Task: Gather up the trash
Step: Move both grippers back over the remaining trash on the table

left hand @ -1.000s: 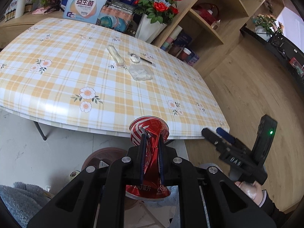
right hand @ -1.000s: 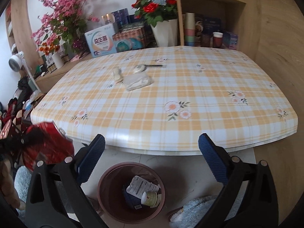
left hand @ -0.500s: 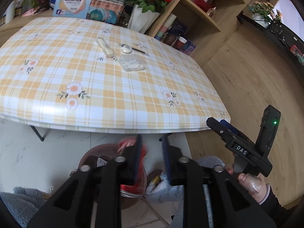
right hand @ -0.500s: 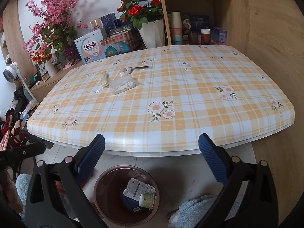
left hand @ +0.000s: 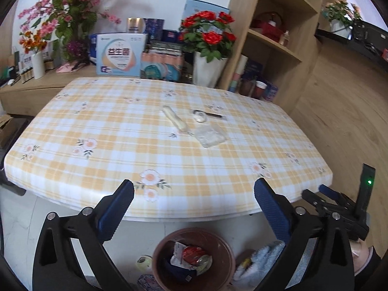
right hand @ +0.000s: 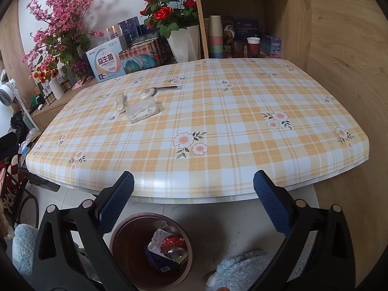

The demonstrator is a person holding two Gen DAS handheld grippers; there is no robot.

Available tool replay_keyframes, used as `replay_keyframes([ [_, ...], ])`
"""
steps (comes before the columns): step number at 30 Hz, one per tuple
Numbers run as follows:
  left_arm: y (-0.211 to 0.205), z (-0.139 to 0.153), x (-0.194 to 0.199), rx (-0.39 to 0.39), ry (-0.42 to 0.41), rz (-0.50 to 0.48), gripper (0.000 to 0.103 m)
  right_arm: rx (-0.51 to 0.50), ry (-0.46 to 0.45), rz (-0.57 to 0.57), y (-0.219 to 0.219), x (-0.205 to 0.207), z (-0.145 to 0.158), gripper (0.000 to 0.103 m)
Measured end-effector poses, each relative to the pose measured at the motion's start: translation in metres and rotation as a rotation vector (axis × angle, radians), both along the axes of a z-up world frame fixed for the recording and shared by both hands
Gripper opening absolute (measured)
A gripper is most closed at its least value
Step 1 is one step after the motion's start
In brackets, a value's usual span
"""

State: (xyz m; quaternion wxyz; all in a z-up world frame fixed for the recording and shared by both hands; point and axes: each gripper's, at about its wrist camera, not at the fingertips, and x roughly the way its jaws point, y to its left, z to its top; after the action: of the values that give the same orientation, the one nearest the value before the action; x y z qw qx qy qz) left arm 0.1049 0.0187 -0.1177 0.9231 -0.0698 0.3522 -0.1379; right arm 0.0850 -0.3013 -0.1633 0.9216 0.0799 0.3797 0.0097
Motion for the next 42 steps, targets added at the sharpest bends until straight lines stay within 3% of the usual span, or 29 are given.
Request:
replay_keyframes([
  [6, 0.023, 0.003, 0.017, 0.009, 0.001, 0.072, 0.097, 0.015, -0.011, 0.038, 0.002, 0.013, 0.004, 0.097],
  [12, 0.032, 0.005, 0.035, 0.017, 0.002, 0.077, 0.097, -0.041, -0.028, 0.096, 0.015, 0.034, 0.011, 0.097],
  [21, 0.036, 0.0, 0.068, 0.017, 0.009, 0.089, 0.097, -0.062, 0.037, 0.218, 0.04, 0.083, 0.002, 0.097],
  [29, 0.04, -0.015, 0.112, 0.018, 0.036, 0.092, 0.097, -0.061, 0.062, 0.29, 0.065, 0.152, -0.013, 0.097],
  [37, 0.043, -0.036, 0.155, 0.016, 0.072, 0.099, 0.097, -0.055, 0.126, 0.349, 0.102, 0.231, -0.046, 0.097],
  [42, 0.045, -0.051, 0.168, 0.006, 0.104, 0.105, 0.097, -0.087, 0.143, 0.376, 0.118, 0.256, -0.057, 0.097],
])
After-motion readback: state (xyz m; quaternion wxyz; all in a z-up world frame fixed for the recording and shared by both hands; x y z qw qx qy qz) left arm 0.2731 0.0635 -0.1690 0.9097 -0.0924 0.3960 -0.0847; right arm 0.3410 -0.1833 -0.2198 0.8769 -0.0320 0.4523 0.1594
